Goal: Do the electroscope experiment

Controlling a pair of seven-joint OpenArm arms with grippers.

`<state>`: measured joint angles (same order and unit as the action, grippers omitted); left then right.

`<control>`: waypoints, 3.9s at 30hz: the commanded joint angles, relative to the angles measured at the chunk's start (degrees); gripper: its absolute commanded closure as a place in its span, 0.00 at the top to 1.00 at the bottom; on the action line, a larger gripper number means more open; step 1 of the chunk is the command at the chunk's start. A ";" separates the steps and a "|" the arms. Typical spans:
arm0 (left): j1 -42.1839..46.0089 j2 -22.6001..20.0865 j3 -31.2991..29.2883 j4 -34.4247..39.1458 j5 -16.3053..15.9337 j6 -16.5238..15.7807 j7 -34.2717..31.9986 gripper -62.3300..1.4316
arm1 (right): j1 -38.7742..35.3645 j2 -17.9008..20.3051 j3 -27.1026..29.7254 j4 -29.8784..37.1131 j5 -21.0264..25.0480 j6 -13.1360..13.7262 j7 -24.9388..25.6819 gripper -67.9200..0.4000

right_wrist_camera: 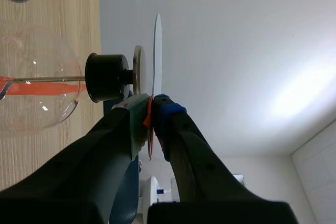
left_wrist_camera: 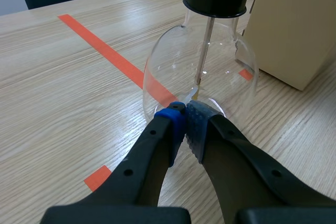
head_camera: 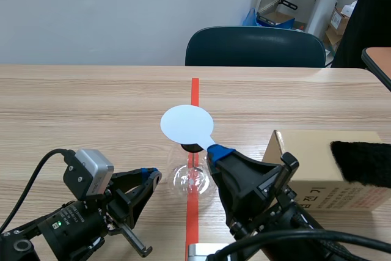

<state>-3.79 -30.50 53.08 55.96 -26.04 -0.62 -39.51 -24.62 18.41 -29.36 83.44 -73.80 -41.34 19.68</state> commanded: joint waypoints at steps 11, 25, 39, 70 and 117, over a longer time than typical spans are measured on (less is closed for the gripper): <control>0.13 -0.02 -0.33 0.98 -0.33 -0.04 -0.94 0.08 | 0.96 0.00 0.20 0.70 0.04 -1.11 -3.13 0.03; 0.13 -0.02 -0.33 0.98 -0.33 -0.04 -0.94 0.08 | 0.96 0.00 0.20 0.70 0.02 -1.11 -24.57 0.03; 0.13 -0.02 -0.33 0.98 -0.33 -0.04 -0.96 0.08 | 0.94 0.02 0.20 0.70 0.00 -1.09 -37.16 0.03; 0.13 -0.02 -0.33 0.98 -0.33 -0.04 -0.96 0.08 | 0.96 0.00 0.20 0.70 0.02 -1.07 -8.13 0.03; 0.13 -0.02 -0.33 0.98 -0.33 -0.04 -0.96 0.08 | 0.96 0.02 0.20 0.70 -0.02 -1.09 -34.25 0.03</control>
<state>-3.79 -30.50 53.08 55.96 -26.04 -0.62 -39.51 -24.62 18.41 -29.36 83.44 -73.73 -41.34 -14.37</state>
